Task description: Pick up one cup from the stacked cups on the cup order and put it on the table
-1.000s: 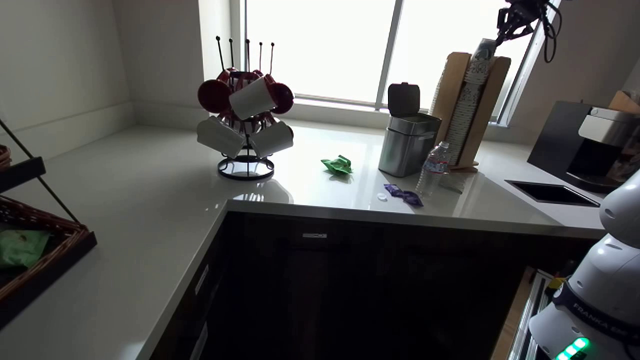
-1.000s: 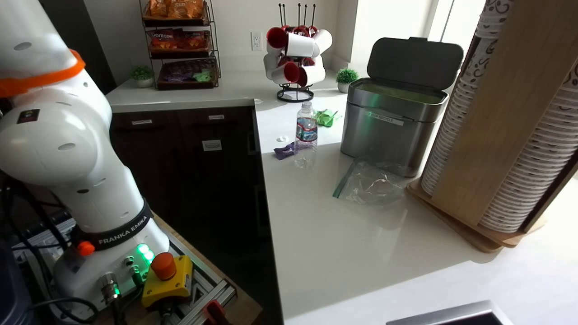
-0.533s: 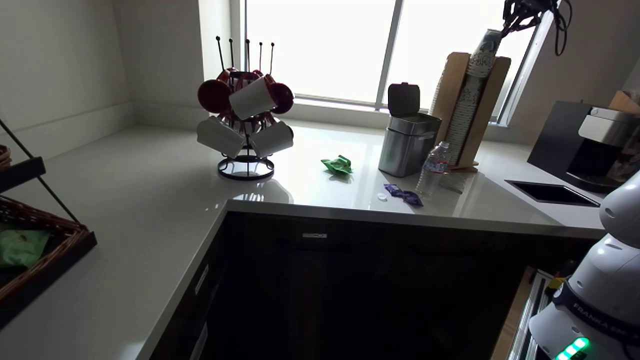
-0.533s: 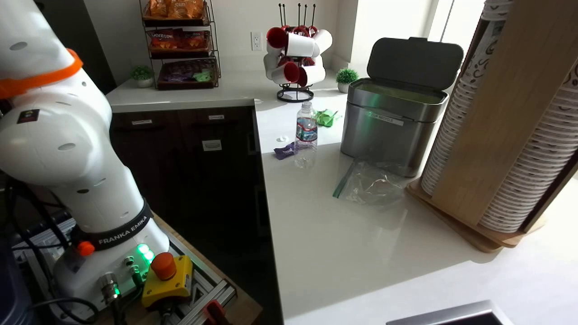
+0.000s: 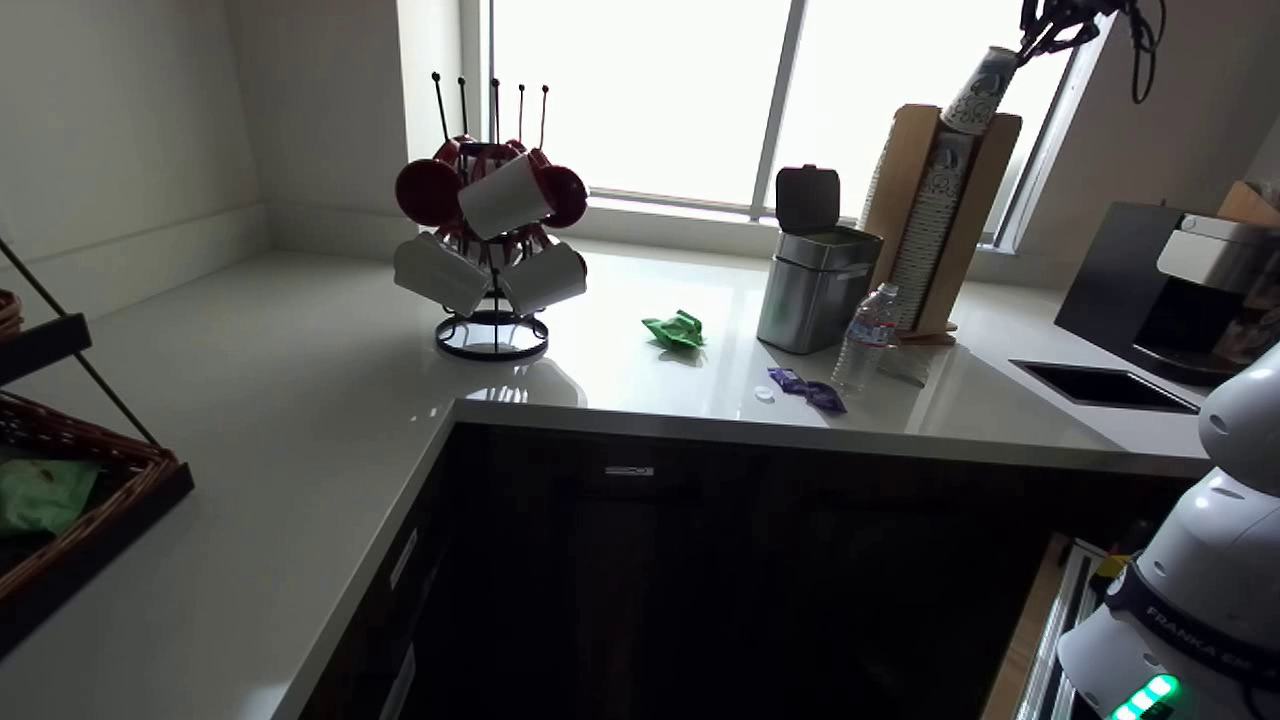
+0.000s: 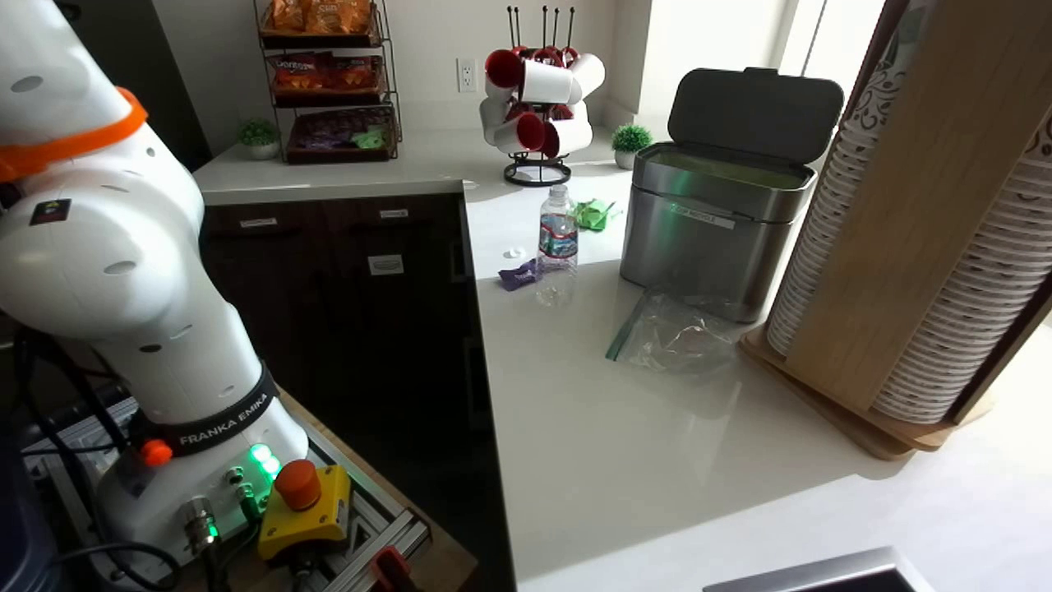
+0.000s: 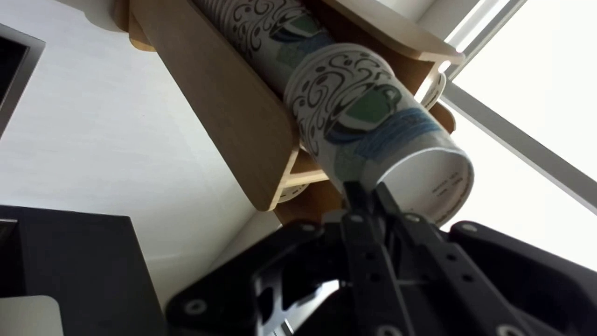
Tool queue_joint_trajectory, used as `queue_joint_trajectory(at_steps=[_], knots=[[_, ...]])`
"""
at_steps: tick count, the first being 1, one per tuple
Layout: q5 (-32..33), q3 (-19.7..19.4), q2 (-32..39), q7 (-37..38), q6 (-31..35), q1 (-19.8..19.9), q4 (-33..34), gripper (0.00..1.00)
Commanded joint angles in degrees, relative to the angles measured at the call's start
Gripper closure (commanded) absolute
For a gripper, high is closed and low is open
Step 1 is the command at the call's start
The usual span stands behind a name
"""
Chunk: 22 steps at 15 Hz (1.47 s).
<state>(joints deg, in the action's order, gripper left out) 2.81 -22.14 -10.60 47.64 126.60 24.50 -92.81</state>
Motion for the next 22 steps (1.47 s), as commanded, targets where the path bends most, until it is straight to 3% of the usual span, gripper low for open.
queue_joint_trajectory(at_steps=[1,7,16,17,18,22], knots=[[-1.02,-0.49,0.14,-1.59,-3.67,0.17,1.13,0.98],[-1.52,-0.97,0.67,-2.39,-6.63,0.12,2.18,0.98],[0.1,-0.53,-2.31,-2.97,-5.23,0.3,1.58,0.98],[0.1,-0.5,-2.28,-2.95,-4.78,0.3,1.39,0.67],[-0.51,-0.69,-1.88,-3.84,-4.85,0.07,1.26,0.66],[-2.41,-1.19,0.14,-5.87,-4.3,-0.29,0.89,0.37]])
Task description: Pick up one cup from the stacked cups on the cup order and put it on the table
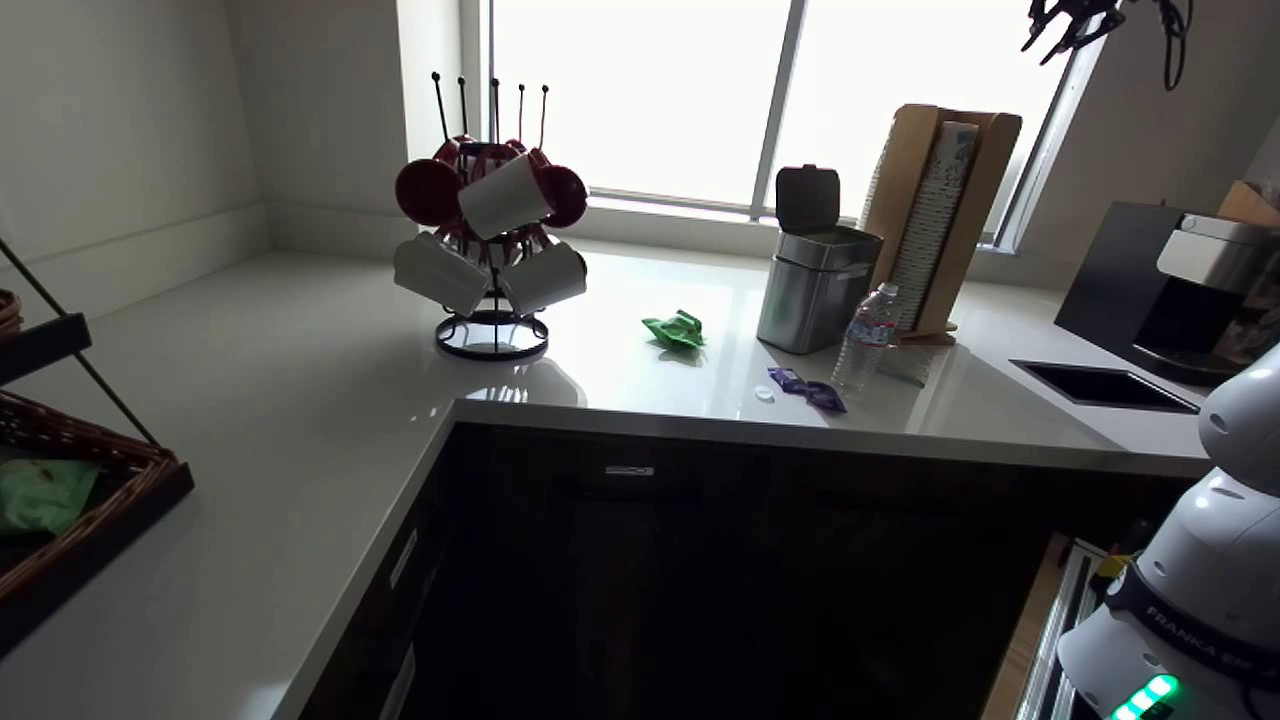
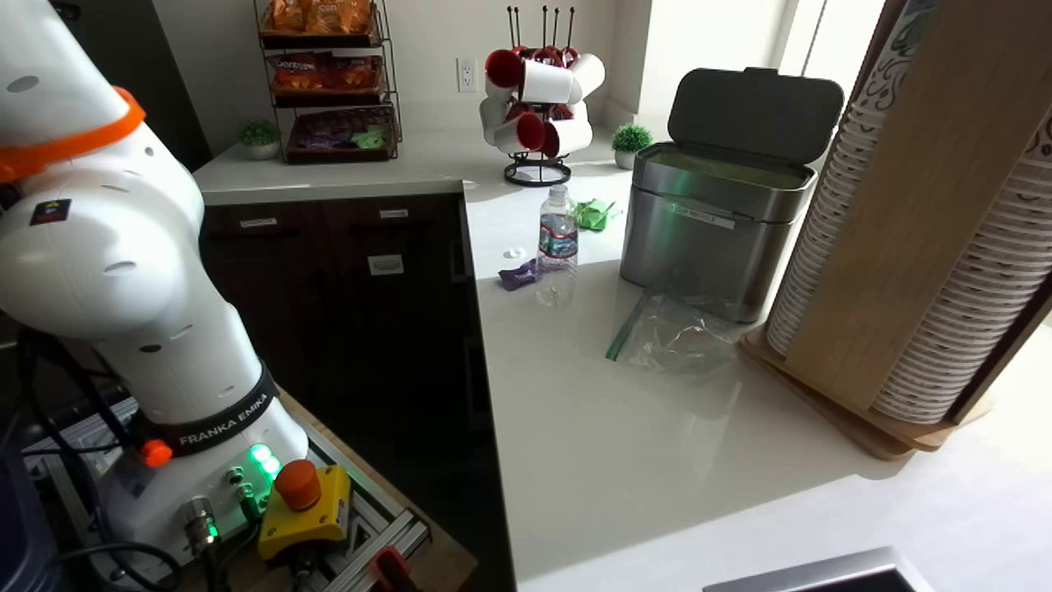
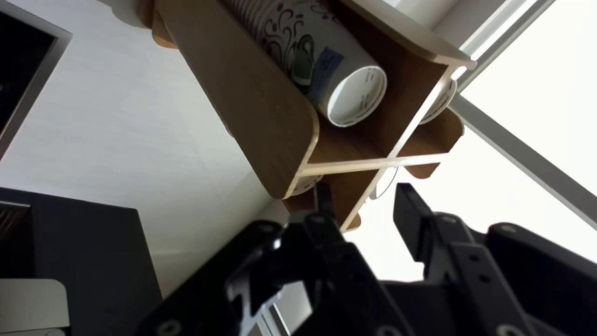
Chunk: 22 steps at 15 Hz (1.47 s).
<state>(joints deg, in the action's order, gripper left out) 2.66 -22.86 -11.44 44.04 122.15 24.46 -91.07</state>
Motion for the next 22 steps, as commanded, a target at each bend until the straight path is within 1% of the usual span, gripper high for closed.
queue_joint_trajectory(at_steps=[1,5,9,13,18,22], knots=[[-2.78,-0.53,1.69,-2.6,0.36,-0.28,-0.96,0.3],[-5.7,-0.72,5.2,-4.55,1.19,-0.45,0.03,0.01],[-7.58,-0.29,7.55,-5.22,3.34,-0.72,0.12,0.0],[-8.0,0.07,9.06,-4.91,6.03,-1.12,-0.51,0.01],[-8.65,0.35,9.76,-2.28,9.37,-1.36,-1.88,0.0],[-9.76,0.53,9.85,-0.65,9.64,-1.56,-2.67,0.0]])
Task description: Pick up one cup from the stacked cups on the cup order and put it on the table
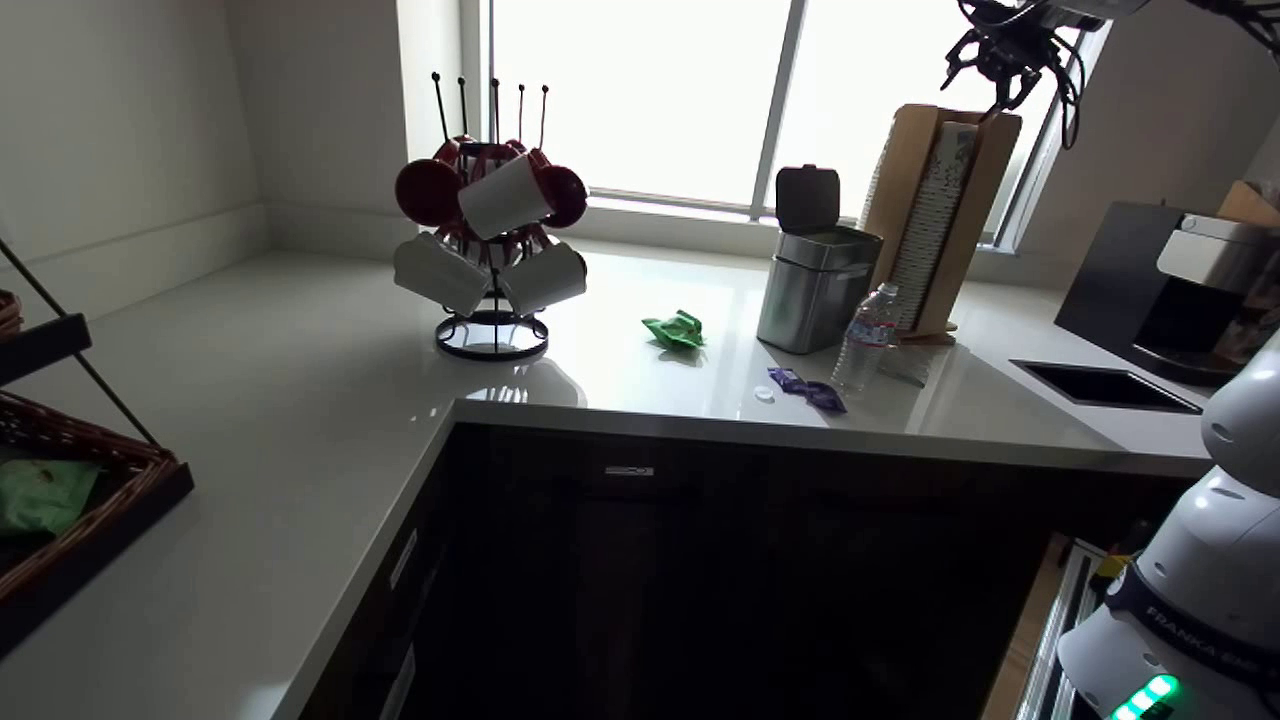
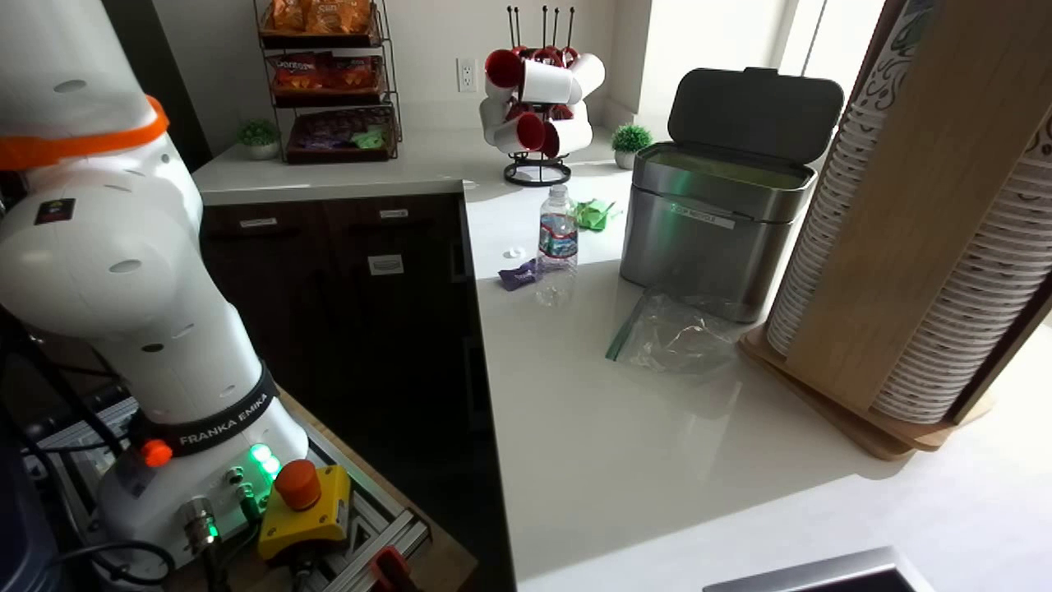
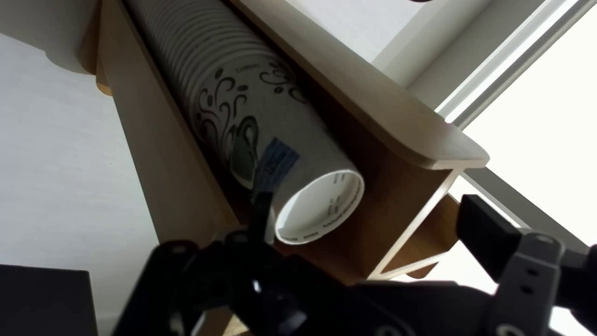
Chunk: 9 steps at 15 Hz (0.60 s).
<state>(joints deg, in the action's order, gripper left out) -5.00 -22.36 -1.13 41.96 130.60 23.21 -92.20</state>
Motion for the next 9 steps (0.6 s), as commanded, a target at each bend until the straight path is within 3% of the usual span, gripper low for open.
queue_joint_trajectory(at_steps=[1,9], knots=[[-2.19,0.07,-0.52,1.93,1.14,-0.33,-1.73,0.0],[-2.71,-0.22,-1.52,6.26,1.84,-0.06,-4.57,0.0]])
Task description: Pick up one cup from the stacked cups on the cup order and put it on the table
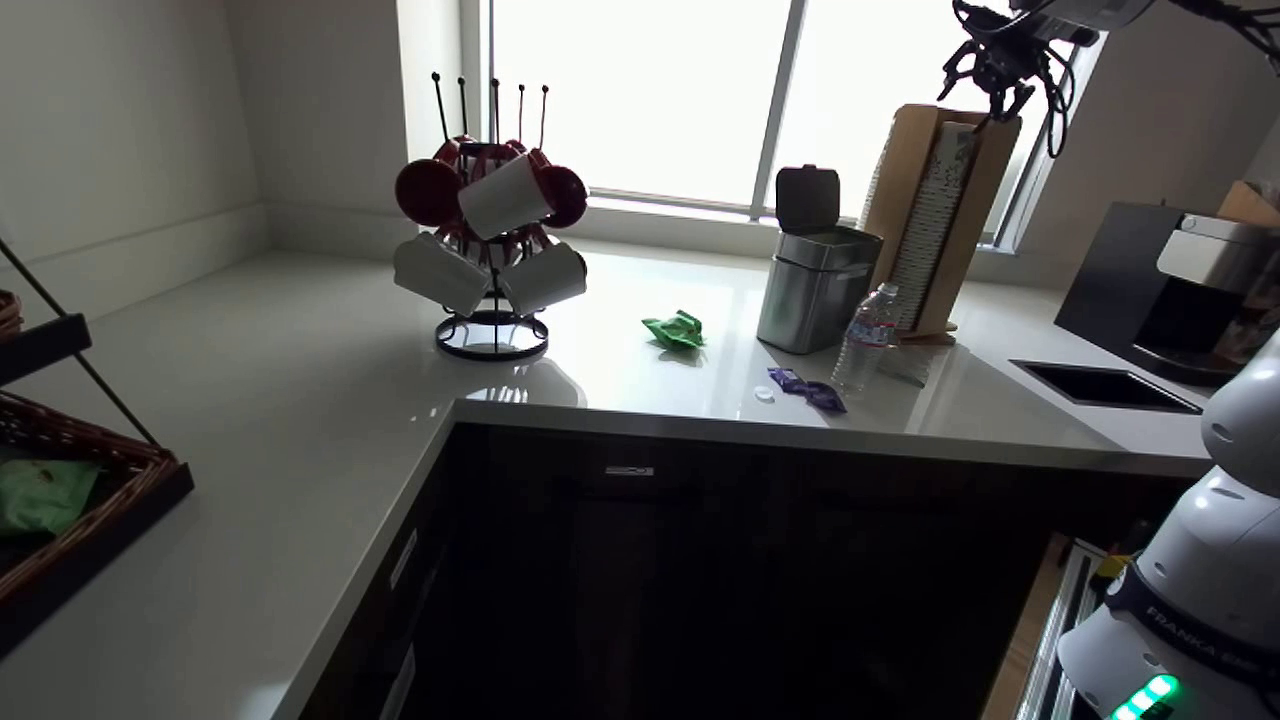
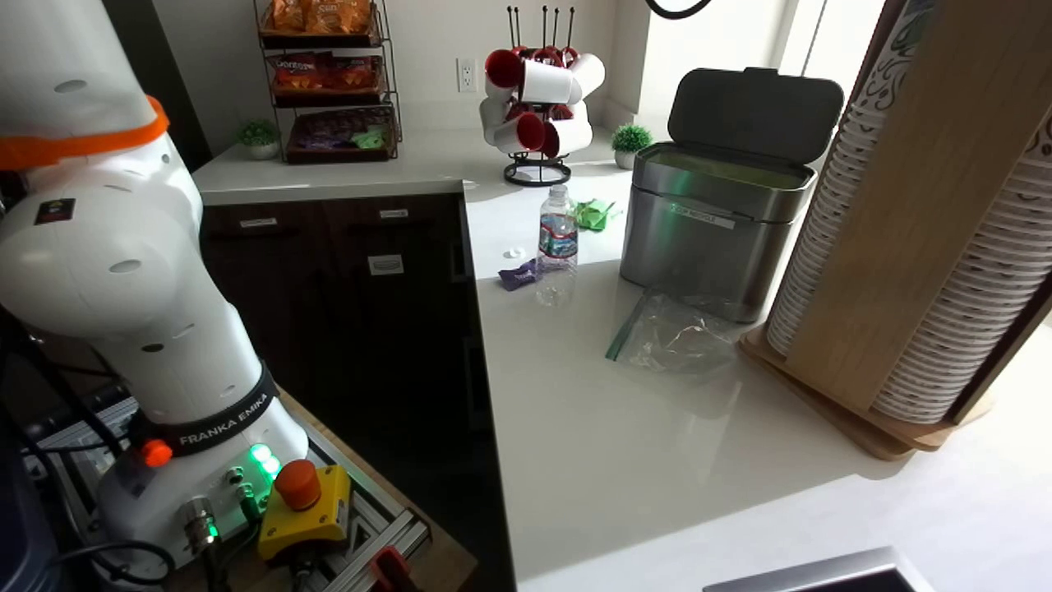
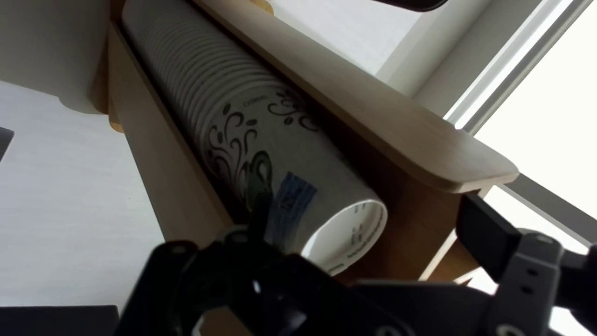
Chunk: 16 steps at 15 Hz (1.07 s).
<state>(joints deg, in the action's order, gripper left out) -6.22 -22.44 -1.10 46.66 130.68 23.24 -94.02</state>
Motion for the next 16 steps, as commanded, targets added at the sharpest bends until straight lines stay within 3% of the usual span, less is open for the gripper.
queue_joint_trajectory(at_steps=[1,4,8,15,16], knots=[[-1.42,-0.2,-1.66,2.11,2.06,-0.07,-3.18,0.0],[-1.72,-0.44,-1.87,2.95,2.71,0.05,-4.07,0.04],[-1.91,-0.69,-2.3,3.61,3.21,0.27,-4.85,0.49],[-1.91,-0.8,-2.86,4.11,4.14,0.37,-5.05,1.0],[-1.92,-0.8,-3.02,4.02,4.09,0.38,-5.14,1.0]])
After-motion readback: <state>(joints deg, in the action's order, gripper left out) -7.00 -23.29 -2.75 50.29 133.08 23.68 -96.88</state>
